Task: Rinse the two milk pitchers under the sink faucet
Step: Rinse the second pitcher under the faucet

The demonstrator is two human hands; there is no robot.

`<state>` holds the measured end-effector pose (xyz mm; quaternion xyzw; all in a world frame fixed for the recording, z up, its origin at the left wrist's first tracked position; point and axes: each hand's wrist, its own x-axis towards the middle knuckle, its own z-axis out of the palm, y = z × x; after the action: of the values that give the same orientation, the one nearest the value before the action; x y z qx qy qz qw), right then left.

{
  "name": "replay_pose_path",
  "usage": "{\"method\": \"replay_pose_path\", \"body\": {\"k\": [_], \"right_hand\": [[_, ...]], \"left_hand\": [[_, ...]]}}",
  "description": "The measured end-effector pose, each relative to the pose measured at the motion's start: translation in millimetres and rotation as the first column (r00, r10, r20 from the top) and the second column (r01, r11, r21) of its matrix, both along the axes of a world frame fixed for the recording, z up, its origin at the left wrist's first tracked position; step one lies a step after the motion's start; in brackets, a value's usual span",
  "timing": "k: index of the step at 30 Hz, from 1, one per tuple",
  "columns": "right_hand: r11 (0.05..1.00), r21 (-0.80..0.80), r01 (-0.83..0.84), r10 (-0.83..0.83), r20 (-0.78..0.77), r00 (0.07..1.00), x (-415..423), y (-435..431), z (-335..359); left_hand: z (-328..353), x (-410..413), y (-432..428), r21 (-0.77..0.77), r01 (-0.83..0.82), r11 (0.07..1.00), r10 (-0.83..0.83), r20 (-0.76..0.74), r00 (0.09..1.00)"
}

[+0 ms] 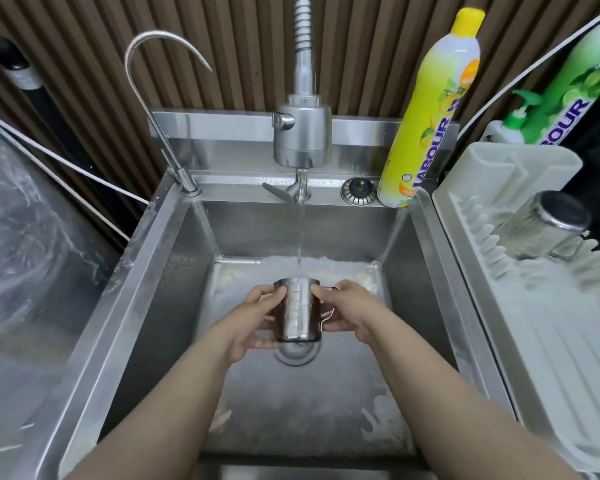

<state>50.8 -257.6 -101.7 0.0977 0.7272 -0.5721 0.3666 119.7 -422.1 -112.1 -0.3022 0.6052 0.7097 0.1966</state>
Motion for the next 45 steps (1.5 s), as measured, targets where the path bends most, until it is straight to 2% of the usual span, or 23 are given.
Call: {"method": "replay_pose_path", "body": {"k": [9,16,18,21,23,24,26,30,34,36,37,39,41,43,45], "right_hand": [[0.985,-0.171,0.029,-0.081,-0.302,0.95,-12.3,3.6,84.9],[0.966,-0.248,-0.07,-0.053,-0.456,0.888,-5.1,2.8,100.4],[0.93,-0.358,-0.077,-0.101,-0.452,0.886,-1.7,-4.3,94.6],[0.825,-0.561,-0.075,-0.134,-0.322,0.937,3.1,-17.2,81.5],[0.807,-0.584,-0.093,-0.083,-0.268,0.96,5.9,-21.3,76.4],[0.814,-0.57,-0.11,-0.046,-0.252,0.967,6.2,-21.1,75.6],[0.859,-0.488,-0.154,0.033,-0.247,0.968,3.7,-15.0,81.7],[0.954,-0.202,-0.222,0.157,-0.293,0.943,-13.0,8.0,107.8],[0.947,0.232,-0.224,0.313,-0.495,0.81,-22.1,19.5,128.9],[0.93,0.333,-0.153,0.334,-0.596,0.731,-22.7,23.3,130.4],[0.939,0.325,-0.115,0.309,-0.642,0.701,-21.6,25.2,128.5],[0.981,0.183,-0.057,0.172,-0.71,0.683,-16.3,25.2,119.1],[0.991,-0.123,-0.05,-0.047,-0.676,0.735,-7.4,17.2,105.5],[0.92,-0.387,-0.066,-0.172,-0.548,0.819,-1.1,4.7,91.8],[0.841,-0.536,-0.076,-0.19,-0.424,0.886,-0.7,-6.4,80.7]], "left_hand": [[78.8,-9.4,-6.8,-0.023,-0.057,0.998,0.044,-0.384,0.922],[94.8,-6.0,-11.0,-0.069,-0.089,0.994,0.033,-0.58,0.814],[101.4,-7.1,-18.6,-0.164,-0.125,0.979,-0.007,-0.632,0.775],[122.5,-10.8,-31.9,-0.39,-0.167,0.905,-0.152,-0.665,0.731],[135.5,-10.6,-36.5,-0.517,-0.173,0.838,-0.242,-0.638,0.731],[137.9,-9.4,-37.3,-0.539,-0.166,0.826,-0.251,-0.615,0.747],[133.7,-6.0,-37.5,-0.492,-0.133,0.861,-0.192,-0.556,0.809],[109.3,6.1,-19.0,-0.248,0.007,0.969,-0.1,-0.364,0.926],[89.8,7.4,8.7,-0.058,0.034,0.998,-0.052,-0.337,0.94],[89.7,0.6,15.2,-0.032,0.024,0.999,-0.034,-0.387,0.922],[91.4,-3.7,15.6,-0.043,0.024,0.999,-0.04,-0.422,0.906],[98.2,-12.2,10.1,-0.096,0.015,0.995,-0.061,-0.5,0.864],[105.8,-18.5,-3.3,-0.194,-0.005,0.981,-0.11,-0.58,0.807],[116.7,-20.8,-19.0,-0.369,-0.037,0.929,-0.213,-0.613,0.761],[131.2,-20.1,-31.3,-0.537,-0.057,0.842,-0.321,-0.582,0.747]]}}
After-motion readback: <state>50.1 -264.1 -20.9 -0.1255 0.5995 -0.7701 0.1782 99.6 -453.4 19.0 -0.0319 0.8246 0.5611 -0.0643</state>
